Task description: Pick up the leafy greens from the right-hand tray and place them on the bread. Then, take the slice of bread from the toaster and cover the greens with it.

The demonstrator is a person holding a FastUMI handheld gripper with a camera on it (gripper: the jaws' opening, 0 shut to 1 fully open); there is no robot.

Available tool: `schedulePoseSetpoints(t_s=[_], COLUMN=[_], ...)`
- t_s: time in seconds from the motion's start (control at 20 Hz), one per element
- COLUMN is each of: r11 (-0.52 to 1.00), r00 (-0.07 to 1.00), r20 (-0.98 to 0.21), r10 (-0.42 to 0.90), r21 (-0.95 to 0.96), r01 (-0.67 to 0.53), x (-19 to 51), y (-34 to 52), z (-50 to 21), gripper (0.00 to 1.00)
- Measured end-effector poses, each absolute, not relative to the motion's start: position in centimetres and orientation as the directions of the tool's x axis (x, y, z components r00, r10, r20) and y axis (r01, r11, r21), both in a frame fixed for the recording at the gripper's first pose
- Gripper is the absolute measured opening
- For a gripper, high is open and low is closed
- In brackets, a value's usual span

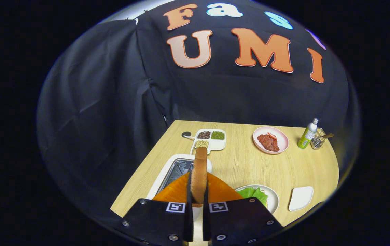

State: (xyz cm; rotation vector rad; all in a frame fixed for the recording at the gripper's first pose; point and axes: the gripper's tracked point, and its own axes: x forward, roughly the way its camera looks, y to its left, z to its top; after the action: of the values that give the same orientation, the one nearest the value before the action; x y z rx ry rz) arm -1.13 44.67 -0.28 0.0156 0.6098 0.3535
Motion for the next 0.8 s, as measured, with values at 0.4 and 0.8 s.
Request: schedulePoseSetpoints(t_s=[0.4, 0.8], r11=[0.936, 0.93], r00=[0.757, 0.695], r20=[-0.558, -0.624], r10=[0.339, 0.358], r21=[0.118, 0.171], r01=[-0.333, -0.325], x=[-2.5, -2.2], y=[40.0, 35.8], z=[-2.3, -9.6], gripper=[0.11, 0.11])
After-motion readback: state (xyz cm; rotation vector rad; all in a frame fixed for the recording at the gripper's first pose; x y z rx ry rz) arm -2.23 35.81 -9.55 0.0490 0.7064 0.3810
